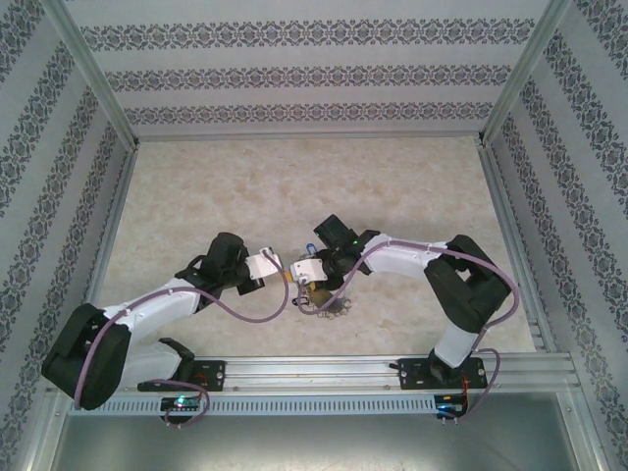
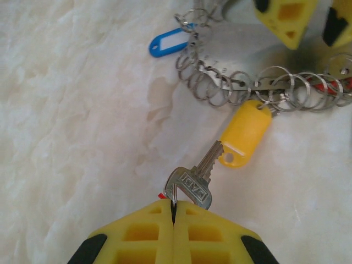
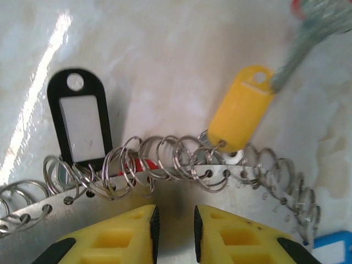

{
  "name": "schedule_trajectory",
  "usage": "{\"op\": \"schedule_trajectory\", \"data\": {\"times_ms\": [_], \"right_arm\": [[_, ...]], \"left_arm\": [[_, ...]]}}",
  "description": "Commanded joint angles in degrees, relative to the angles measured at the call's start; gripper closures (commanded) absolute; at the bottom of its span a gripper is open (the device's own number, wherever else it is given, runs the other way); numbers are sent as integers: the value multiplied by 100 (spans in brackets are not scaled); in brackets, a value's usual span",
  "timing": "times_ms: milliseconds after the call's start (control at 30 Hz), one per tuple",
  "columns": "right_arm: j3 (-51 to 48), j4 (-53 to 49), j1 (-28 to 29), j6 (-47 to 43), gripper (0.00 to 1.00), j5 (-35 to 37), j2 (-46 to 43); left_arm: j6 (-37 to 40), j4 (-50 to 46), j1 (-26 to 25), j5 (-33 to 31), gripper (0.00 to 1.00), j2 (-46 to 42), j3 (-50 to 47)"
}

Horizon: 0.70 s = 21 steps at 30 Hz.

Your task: Put the keys on the keyring

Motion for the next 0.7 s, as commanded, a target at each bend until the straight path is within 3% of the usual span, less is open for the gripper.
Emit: {"op": "schedule_trajectory", "data": {"times_ms": [0,300,667], "right_arm": [[267,-470,85,-422,73,217,156],[452,-721,134,-502,73,-182,284],[665,-855,287,-616,74,7,616]], "left_arm": [[-347,307,120,49,100,-186,22],[-422,291,146,109,100,-180,29],[-439,238,145,119,100,-119,66]]}}
